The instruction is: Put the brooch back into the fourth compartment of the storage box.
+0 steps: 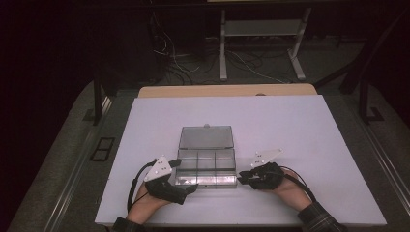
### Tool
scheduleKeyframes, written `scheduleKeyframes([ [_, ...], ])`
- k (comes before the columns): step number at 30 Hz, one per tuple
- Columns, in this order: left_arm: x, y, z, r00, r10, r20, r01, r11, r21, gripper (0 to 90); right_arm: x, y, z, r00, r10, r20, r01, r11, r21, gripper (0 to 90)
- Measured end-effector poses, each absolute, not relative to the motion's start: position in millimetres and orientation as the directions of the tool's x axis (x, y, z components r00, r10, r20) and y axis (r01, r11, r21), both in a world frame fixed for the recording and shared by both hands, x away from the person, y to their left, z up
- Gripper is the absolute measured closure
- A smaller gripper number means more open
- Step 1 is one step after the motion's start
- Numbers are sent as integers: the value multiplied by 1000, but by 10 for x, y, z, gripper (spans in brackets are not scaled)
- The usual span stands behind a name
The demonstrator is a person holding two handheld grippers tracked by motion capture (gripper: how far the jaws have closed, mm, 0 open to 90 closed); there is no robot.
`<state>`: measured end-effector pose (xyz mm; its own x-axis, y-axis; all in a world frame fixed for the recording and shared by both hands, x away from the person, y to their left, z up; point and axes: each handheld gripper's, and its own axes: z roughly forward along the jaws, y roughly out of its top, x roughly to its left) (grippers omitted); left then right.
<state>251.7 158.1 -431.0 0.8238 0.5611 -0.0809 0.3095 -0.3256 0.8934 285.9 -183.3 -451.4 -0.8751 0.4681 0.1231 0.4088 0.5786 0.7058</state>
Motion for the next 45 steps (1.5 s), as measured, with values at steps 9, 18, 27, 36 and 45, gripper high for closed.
scheduleKeyframes([
  [9,2516,1584,-4307,825,559,-80,307,-325,894,0,2850,-1831,-4510,-879,463,112,400,588,703,784],
  [18,2514,1586,-4305,825,560,-81,308,-324,894,0,2858,-1864,-4478,-877,467,111,398,580,711,798],
  [27,2514,1587,-4303,825,560,-82,308,-322,895,0,2868,-1923,-4428,-875,468,125,401,555,729,800],
  [36,2515,1588,-4302,825,560,-82,308,-322,895,0,2876,-2002,-4355,-869,473,144,407,519,752,800],
  [45,2512,1584,-4303,825,559,-82,307,-323,895,0,2888,-2076,-4201,-865,476,161,407,474,781,800],
])
